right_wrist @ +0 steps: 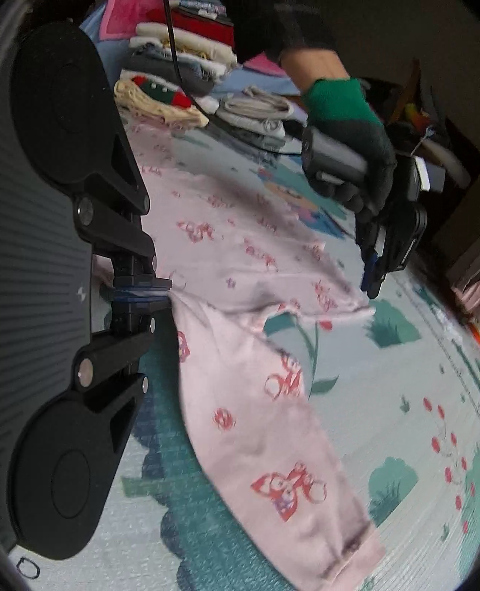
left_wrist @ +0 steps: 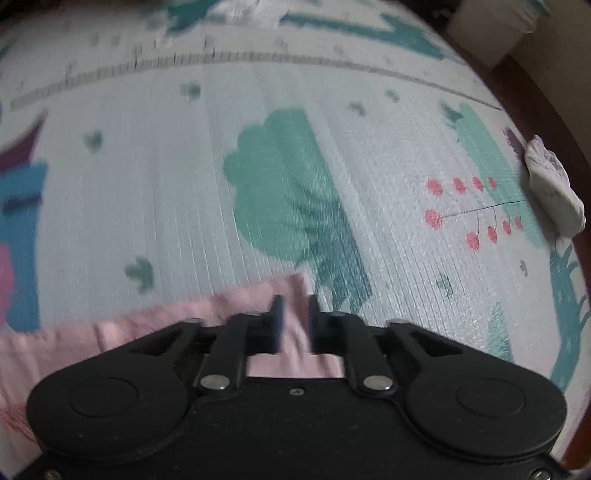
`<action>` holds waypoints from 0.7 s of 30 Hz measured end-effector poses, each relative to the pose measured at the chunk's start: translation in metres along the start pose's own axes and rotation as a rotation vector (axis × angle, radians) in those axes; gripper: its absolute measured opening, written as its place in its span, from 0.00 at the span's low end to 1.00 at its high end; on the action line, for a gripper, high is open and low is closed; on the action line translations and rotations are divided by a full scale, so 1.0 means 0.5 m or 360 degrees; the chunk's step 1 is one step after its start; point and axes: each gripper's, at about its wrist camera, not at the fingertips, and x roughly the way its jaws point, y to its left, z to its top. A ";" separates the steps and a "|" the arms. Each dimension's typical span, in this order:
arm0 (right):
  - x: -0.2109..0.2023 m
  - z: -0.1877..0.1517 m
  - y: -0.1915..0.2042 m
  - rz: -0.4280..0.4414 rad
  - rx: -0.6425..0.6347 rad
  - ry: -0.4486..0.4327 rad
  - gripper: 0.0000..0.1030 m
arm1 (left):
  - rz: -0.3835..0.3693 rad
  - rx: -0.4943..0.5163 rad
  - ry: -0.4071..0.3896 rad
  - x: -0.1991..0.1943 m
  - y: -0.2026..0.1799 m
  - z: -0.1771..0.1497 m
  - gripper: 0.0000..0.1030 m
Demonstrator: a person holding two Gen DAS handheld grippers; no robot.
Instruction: Fold clothes
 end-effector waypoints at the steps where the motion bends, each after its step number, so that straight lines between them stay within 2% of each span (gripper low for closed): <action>1: 0.001 -0.001 -0.004 -0.0010 0.0006 0.0005 0.05 | -0.0009 -0.0012 0.0005 0.005 -0.005 0.002 0.27; 4: 0.005 -0.003 -0.019 0.0007 0.0067 0.0024 0.06 | 0.0024 -0.0023 0.0032 0.022 -0.027 0.010 0.27; 6: 0.009 -0.006 -0.028 0.0008 0.0116 0.0033 0.10 | 0.0088 0.0000 0.0041 0.035 -0.047 0.015 0.27; 10: 0.020 -0.006 -0.053 0.0023 0.0269 0.0037 0.10 | 0.0261 0.0108 0.0048 0.053 -0.089 0.013 0.26; 12: 0.022 -0.008 -0.070 0.0032 0.0376 0.0019 0.10 | 0.0327 0.0153 0.0042 0.055 -0.097 0.010 0.19; 14: 0.020 -0.011 -0.079 0.0041 0.0420 -0.0001 0.10 | 0.0375 0.0180 0.0032 0.055 -0.099 0.007 0.03; 16: 0.017 -0.013 -0.083 0.0053 0.0426 -0.0022 0.04 | 0.0364 0.0174 0.0017 0.045 -0.085 0.003 0.02; 21: 0.006 -0.015 -0.058 0.0069 0.0324 -0.0067 0.04 | 0.0258 0.0140 -0.0039 0.003 -0.054 0.004 0.02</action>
